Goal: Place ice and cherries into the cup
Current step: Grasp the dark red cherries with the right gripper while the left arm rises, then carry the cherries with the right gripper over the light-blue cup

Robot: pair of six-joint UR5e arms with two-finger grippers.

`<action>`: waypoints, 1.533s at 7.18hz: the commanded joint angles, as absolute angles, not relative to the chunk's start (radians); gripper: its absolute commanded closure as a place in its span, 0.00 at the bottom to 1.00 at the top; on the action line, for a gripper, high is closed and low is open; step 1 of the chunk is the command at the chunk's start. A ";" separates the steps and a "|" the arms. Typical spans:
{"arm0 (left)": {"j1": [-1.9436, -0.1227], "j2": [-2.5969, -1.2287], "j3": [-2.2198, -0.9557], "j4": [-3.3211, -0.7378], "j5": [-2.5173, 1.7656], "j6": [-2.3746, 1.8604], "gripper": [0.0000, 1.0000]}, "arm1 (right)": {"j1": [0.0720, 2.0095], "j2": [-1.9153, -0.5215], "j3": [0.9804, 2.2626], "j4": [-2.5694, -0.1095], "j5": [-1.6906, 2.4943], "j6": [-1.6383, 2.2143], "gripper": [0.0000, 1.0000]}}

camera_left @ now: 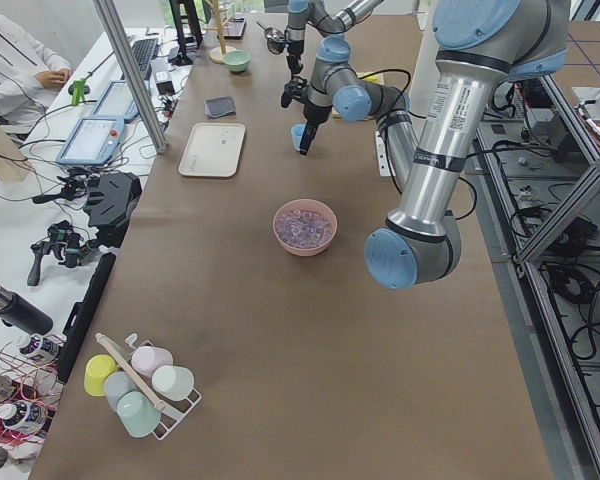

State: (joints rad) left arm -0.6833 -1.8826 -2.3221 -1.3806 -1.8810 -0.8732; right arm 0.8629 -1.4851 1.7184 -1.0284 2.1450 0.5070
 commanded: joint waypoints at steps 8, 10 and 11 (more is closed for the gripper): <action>-1.121 -1.707 -2.177 -1.391 -2.124 -0.172 0.03 | 0.473 -0.970 1.948 -1.508 1.855 1.248 1.00; -1.127 -1.674 -2.195 -1.397 -2.125 -0.173 0.03 | 0.439 -0.968 1.927 -1.508 1.832 1.244 1.00; -1.134 -1.642 -2.209 -1.445 -2.125 -0.182 0.03 | 0.436 -0.966 1.924 -1.506 1.832 1.240 1.00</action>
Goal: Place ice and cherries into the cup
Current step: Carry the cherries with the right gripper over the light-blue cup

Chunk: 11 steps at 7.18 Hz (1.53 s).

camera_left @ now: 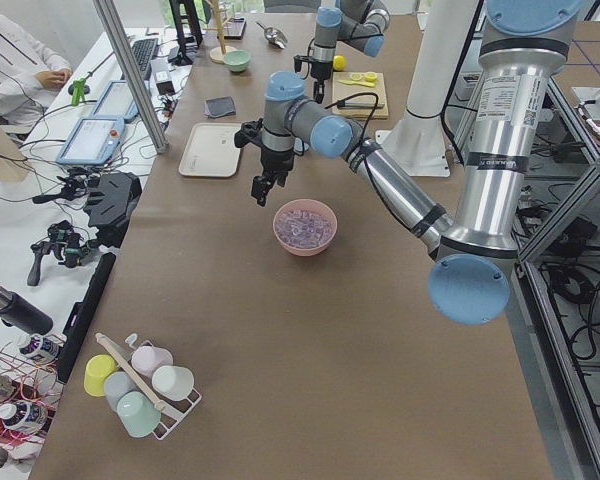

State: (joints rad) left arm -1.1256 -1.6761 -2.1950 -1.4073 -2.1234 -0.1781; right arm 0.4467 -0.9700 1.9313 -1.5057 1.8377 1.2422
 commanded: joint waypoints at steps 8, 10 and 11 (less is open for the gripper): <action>-1.147 -1.566 -2.296 -1.473 -2.125 -0.199 0.03 | 0.479 -0.891 1.775 -1.494 1.790 1.189 0.52; -1.146 -1.572 -2.280 -1.473 -2.123 -0.199 0.03 | 0.474 -0.888 1.766 -1.493 1.787 1.190 0.02; -1.147 -1.566 -2.273 -1.473 -2.123 -0.198 0.03 | 0.492 -0.891 1.772 -1.494 1.798 1.181 0.02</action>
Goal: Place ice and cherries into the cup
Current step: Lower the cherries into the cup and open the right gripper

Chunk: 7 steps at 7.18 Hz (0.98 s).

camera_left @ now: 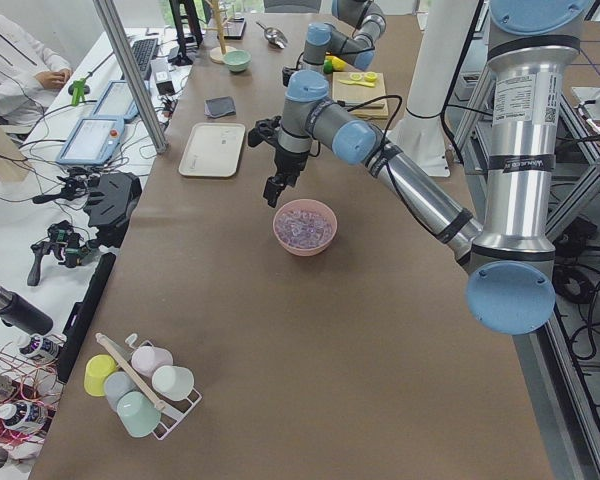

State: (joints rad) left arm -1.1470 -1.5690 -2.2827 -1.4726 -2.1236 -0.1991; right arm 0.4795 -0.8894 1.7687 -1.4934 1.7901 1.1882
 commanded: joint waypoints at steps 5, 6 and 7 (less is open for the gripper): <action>-1.434 -1.487 -2.048 -1.460 -2.329 0.029 0.03 | 0.962 -1.291 2.006 -1.551 2.185 0.690 0.01; -1.460 -1.420 -2.045 -1.469 -2.312 0.043 0.03 | 1.053 -1.389 2.032 -1.551 2.225 0.604 0.01; -1.509 -1.364 -2.046 -1.477 -2.310 0.113 0.03 | 1.142 -1.495 2.019 -1.551 2.290 0.364 0.01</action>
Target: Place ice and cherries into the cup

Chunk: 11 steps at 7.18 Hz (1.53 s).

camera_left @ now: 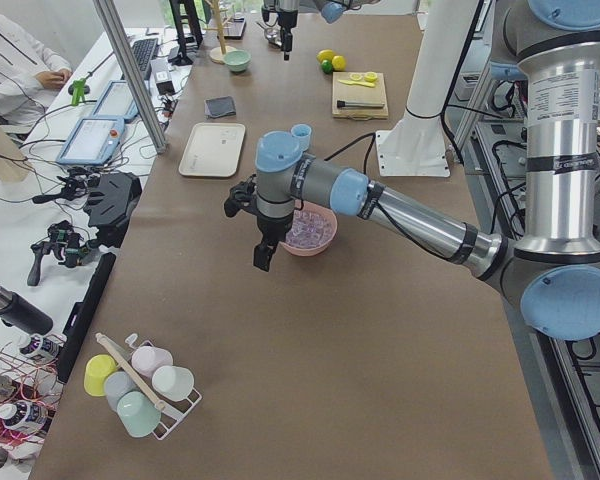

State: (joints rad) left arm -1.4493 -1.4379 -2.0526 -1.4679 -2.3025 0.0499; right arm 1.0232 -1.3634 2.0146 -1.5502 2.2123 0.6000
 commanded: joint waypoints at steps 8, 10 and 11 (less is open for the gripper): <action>-1.636 -1.370 -2.000 -1.480 -2.383 0.112 0.03 | 1.649 -1.657 1.844 -1.807 2.342 -0.391 0.00; -1.715 -1.362 -1.973 -1.482 -2.477 0.107 0.03 | 1.654 -1.663 1.838 -1.799 2.314 -0.390 0.00; -1.750 -1.327 -2.003 -1.477 -2.470 0.109 0.03 | 1.654 -1.664 1.838 -1.802 2.316 -0.385 0.00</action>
